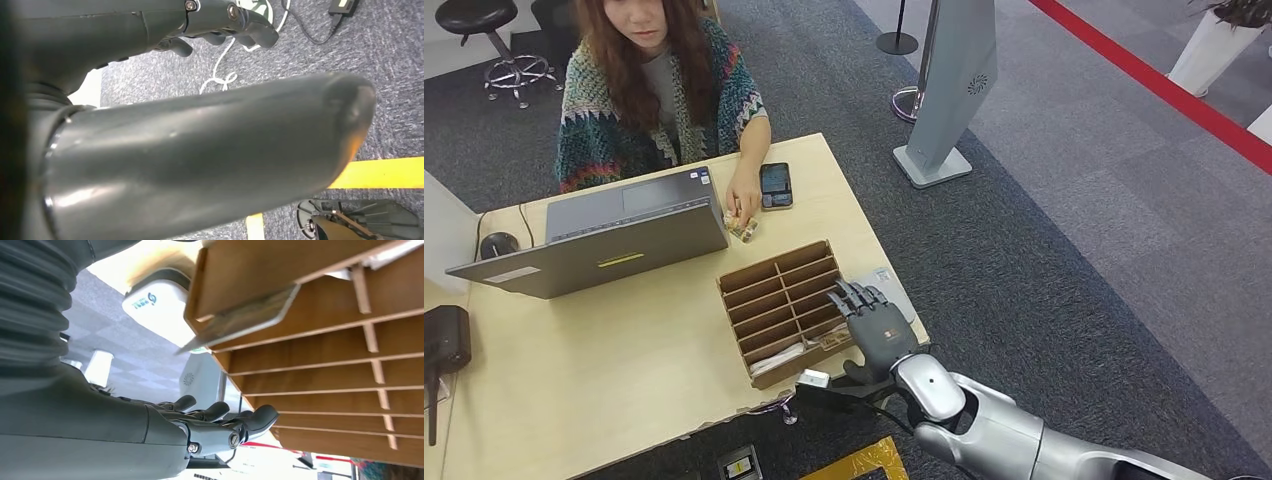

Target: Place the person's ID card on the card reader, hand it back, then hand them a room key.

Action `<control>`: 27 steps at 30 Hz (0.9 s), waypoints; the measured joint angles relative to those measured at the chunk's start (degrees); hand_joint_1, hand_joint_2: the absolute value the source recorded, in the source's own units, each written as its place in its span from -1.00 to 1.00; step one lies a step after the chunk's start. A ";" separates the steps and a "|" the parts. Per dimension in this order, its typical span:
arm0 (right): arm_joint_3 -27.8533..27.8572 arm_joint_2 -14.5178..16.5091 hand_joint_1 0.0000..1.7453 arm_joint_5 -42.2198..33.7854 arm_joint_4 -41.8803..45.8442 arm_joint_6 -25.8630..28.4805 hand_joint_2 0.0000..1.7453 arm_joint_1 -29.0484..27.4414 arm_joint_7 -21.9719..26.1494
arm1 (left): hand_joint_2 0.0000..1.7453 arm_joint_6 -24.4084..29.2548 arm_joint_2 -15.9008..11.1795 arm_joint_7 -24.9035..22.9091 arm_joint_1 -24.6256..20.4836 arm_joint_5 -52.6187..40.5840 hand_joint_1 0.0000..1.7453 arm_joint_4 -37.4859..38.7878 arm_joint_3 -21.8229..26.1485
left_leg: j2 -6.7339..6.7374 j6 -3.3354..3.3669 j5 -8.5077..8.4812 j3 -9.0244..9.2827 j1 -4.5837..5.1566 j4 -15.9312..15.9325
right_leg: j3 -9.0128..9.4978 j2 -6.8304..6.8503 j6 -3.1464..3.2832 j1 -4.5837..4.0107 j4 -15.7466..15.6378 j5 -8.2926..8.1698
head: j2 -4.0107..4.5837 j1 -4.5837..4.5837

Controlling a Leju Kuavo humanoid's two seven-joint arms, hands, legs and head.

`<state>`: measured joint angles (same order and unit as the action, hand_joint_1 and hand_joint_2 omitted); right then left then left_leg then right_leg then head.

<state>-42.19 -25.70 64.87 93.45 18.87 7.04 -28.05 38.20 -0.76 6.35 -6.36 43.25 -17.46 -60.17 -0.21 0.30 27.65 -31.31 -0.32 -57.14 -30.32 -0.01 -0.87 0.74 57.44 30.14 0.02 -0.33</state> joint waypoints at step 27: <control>0.61 0.20 -1.00 -1.10 -0.96 2.18 1.00 -0.05 1.72 | -1.00 -0.37 -0.02 -0.64 -1.36 -0.90 -1.00 0.00 -0.53 | 0.01 0.00 0.00 0.00 0.00 0.00 | 0.01 0.00 0.00 0.00 0.01 0.00 | 0.00 0.00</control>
<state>-41.58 -25.50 63.77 92.50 21.05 6.99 -26.33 37.83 -0.79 5.71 -7.72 42.36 -17.46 -60.70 -0.20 0.30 27.64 -31.32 -0.32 -57.14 -30.31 -0.02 -0.87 0.74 57.45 30.13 0.02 -0.33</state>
